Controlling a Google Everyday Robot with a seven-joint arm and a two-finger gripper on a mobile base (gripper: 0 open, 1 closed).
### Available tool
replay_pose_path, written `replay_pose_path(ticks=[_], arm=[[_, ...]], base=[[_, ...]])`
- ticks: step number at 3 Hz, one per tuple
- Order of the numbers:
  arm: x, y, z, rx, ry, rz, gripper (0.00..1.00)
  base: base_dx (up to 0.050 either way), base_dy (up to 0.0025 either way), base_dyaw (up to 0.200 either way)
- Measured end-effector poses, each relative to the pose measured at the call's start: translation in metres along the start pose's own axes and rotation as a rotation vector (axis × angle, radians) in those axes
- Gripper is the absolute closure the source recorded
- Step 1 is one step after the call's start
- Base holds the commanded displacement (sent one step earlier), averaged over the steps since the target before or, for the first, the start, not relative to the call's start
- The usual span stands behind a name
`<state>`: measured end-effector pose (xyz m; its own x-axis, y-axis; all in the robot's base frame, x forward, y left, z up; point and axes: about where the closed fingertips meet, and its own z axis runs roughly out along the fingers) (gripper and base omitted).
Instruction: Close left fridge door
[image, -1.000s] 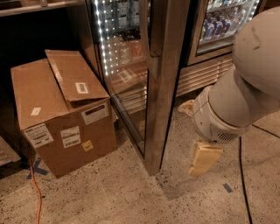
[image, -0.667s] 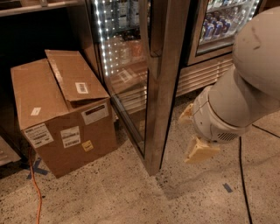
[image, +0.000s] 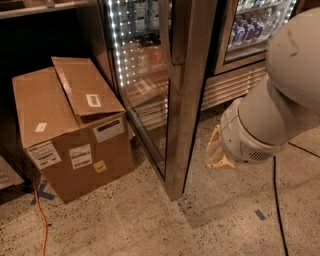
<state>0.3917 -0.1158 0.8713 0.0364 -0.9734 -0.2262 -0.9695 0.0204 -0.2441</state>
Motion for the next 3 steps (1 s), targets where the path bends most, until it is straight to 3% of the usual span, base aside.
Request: replay_pose_path(ticks=[1, 3], arm=[[0.0000, 0.0000, 0.0000, 0.000, 0.000, 0.000, 1.00], [0.0000, 0.0000, 0.0000, 0.000, 0.000, 0.000, 1.00]], base=[[0.000, 0.00000, 0.000], [0.000, 0.00003, 0.166]])
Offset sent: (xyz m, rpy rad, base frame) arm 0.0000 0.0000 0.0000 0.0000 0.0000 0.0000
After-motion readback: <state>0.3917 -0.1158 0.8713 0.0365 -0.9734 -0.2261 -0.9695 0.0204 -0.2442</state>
